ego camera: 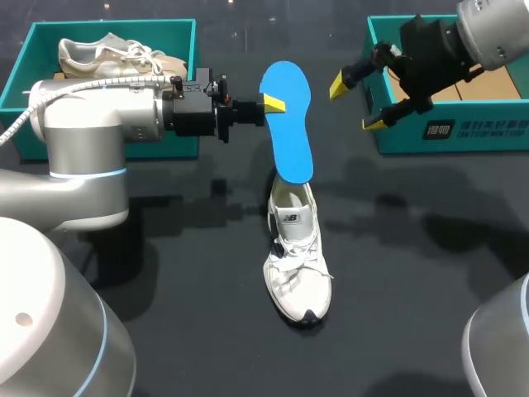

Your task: Take the shoe out of the shoebox, open the shoe tongue, remove and reinsert the insole, then place the shoe into the shoebox

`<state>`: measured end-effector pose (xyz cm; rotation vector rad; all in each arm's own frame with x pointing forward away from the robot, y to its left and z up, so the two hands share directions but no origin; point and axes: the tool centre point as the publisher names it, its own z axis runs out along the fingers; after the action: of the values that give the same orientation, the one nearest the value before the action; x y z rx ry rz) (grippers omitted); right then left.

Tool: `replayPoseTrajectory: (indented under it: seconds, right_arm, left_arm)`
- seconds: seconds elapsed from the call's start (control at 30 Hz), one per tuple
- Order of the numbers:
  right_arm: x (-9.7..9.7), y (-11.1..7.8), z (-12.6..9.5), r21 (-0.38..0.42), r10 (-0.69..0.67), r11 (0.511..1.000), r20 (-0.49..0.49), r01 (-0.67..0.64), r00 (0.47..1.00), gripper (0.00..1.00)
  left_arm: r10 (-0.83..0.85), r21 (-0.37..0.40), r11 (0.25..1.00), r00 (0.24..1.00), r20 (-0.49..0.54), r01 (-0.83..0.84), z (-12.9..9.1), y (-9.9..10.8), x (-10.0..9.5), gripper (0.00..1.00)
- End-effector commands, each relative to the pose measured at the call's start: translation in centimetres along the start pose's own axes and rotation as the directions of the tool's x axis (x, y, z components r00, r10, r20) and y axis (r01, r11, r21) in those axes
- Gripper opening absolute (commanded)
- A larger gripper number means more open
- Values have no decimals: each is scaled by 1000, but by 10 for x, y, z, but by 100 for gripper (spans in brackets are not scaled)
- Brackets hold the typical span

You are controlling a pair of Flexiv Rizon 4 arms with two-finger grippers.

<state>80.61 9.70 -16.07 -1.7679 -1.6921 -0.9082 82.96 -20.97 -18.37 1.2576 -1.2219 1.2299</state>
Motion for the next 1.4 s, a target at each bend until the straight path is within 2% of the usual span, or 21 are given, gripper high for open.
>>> replayPoseTrajectory:
  seconds: [0.03,0.63,0.8,0.87,1.03,1.07,1.13,1.4]
  right_arm:
    - [-3,5,14,3,19,1000,-348,-19,937,100]
    - [3,6,26,1,47,999,-426,-52,903,100]
    - [2,7,28,6,20,1000,-477,-20,879,100]
    - [1,7,28,10,20,1000,-490,-17,872,100]
    - [1,7,28,21,16,1000,-524,-6,852,100]
    - [0,7,27,21,11,1000,-546,1,838,100]
    - [-2,7,26,19,10,1000,-572,1,820,100]
    - [-2,7,26,19,10,1000,-572,1,820,100]
  left_arm:
    - [1,1,1000,1000,0,-1,0,0,0,0]
    - [1,1,1000,1000,0,-1,0,0,0,0]
    - [240,30,971,970,-41,-239,-5,0,10,0]
    - [335,49,942,941,-44,-333,-7,-2,13,0]
    - [507,40,862,861,-47,-506,-11,-6,20,0]
    - [563,48,826,826,-35,-561,-12,-7,22,0]
    - [704,51,710,709,-29,-703,-15,-11,23,0]
    - [704,51,710,709,-29,-703,-15,-11,23,0]
